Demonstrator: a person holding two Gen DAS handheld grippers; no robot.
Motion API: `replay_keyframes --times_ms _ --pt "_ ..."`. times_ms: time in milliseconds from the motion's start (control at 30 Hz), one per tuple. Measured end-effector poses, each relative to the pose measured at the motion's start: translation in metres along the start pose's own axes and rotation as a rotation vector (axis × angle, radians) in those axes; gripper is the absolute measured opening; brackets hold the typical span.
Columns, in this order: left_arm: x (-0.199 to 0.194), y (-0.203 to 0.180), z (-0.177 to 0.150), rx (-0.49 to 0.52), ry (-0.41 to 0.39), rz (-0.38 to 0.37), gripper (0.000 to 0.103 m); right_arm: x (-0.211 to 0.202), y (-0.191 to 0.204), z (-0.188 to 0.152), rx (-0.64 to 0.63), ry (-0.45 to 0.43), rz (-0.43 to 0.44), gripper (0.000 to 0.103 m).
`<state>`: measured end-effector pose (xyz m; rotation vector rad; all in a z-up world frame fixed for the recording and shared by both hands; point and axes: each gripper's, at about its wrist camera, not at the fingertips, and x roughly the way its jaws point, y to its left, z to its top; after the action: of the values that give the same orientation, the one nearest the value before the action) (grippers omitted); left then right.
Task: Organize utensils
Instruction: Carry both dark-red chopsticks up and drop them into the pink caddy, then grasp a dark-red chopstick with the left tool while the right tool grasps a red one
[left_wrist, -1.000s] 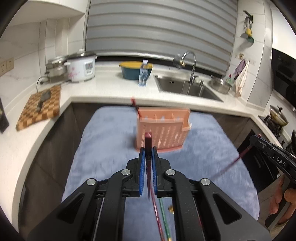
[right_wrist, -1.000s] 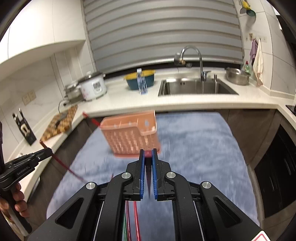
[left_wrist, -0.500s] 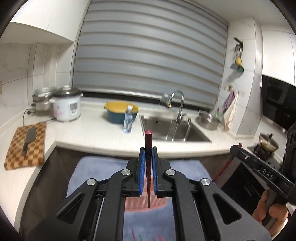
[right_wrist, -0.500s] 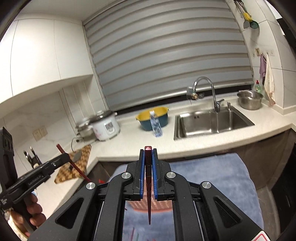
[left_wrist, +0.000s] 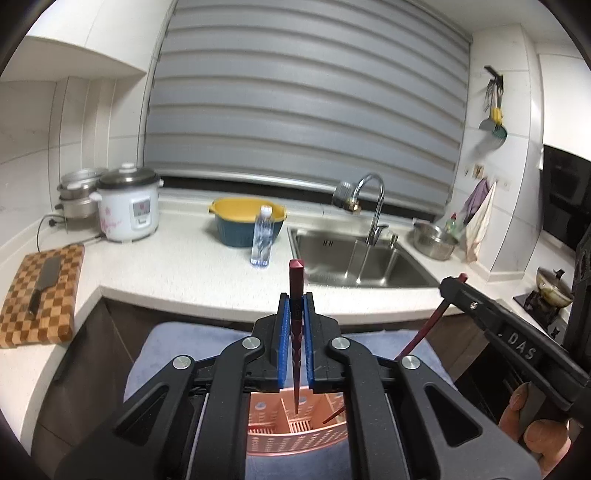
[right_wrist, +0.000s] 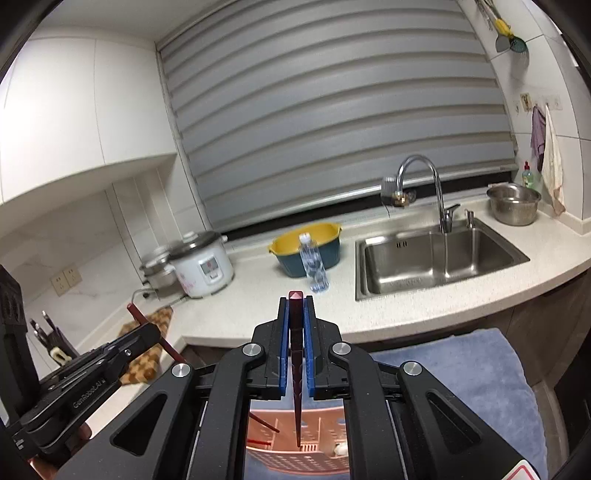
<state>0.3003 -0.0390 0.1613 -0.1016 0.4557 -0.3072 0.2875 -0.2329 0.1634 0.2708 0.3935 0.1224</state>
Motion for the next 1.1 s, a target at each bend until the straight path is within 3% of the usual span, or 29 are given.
replay_keyframes --times_ms 300,333,367,400,433,533,667,1100 --pt "0.023 0.007 -0.029 -0.009 0.082 0.026 0.011 0.03 -0.009 -0.035 -0.043 0.114 -0.037 0.01" --pt "0.021 0.007 -0.029 -0.01 0.08 0.036 0.016 0.027 -0.008 -0.035 -0.053 0.103 -0.057 0.022" --pt "0.018 0.007 -0.031 -0.005 0.075 0.051 0.028 0.021 -0.007 -0.034 -0.057 0.087 -0.067 0.041" --pt "0.014 0.007 -0.032 -0.005 0.07 0.072 0.037 0.012 -0.008 -0.034 -0.051 0.062 -0.066 0.047" --pt "0.009 0.009 -0.034 -0.006 0.064 0.088 0.038 0.004 -0.009 -0.033 -0.046 0.053 -0.065 0.049" --pt "-0.002 0.011 -0.038 0.0 0.076 0.115 0.039 -0.016 -0.012 -0.035 -0.043 0.061 -0.065 0.049" --pt "-0.028 0.015 -0.058 0.01 0.092 0.145 0.051 -0.045 -0.015 -0.054 -0.051 0.088 -0.069 0.049" --pt "-0.092 0.03 -0.183 -0.013 0.275 0.181 0.052 -0.141 -0.022 -0.203 -0.165 0.288 -0.165 0.049"
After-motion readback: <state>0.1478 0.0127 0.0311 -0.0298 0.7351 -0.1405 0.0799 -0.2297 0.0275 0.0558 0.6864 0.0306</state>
